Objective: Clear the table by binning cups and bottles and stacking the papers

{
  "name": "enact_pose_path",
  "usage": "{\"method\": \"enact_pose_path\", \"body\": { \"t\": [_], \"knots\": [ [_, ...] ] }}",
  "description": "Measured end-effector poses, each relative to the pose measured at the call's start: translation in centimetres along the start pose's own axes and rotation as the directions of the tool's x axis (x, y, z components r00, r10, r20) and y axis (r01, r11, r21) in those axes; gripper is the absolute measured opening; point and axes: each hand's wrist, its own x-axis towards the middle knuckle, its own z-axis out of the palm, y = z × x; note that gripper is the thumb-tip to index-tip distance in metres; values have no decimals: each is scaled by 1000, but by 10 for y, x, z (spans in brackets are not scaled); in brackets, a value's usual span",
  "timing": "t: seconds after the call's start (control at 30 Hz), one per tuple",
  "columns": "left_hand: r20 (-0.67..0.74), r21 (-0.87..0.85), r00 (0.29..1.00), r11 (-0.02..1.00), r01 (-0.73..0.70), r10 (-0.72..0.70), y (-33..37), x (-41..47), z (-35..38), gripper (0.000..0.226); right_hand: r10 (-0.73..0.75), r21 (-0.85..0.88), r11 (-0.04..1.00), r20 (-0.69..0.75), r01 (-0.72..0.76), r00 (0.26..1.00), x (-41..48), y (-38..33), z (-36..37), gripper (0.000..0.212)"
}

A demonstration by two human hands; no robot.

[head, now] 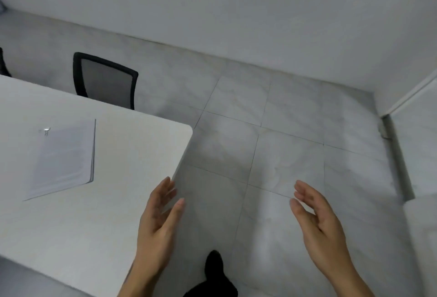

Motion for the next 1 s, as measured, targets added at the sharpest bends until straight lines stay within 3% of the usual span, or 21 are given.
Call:
{"method": "enact_pose_path", "body": {
  "t": [0.23,0.47,0.7,0.77,0.87,1.0],
  "knots": [
    [105,31,990,994,-100,97,58,183,73,44,-2,139,990,-158,24,987,158,-48,1,35],
    [57,7,998,1000,-27,27,35,351,132,48,65,154,987,-99,-49,993,342,-28,58,37],
    [-188,2,982,1000,-19,19,69,525,148,50,-38,84,996,127,27,991,581,-87,130,37],
    [-260,-10,965,999,-41,37,80,563,141,55,-75,73,996,221,60,972,639,-117,157,38],
    [-381,-45,924,997,-63,41,82,609,130,46,-124,59,992,344,110,931,709,-156,204,39],
    [-507,-106,862,994,-40,-20,60,683,127,47,-153,49,988,469,148,870,796,-182,276,38]
  ]
}}
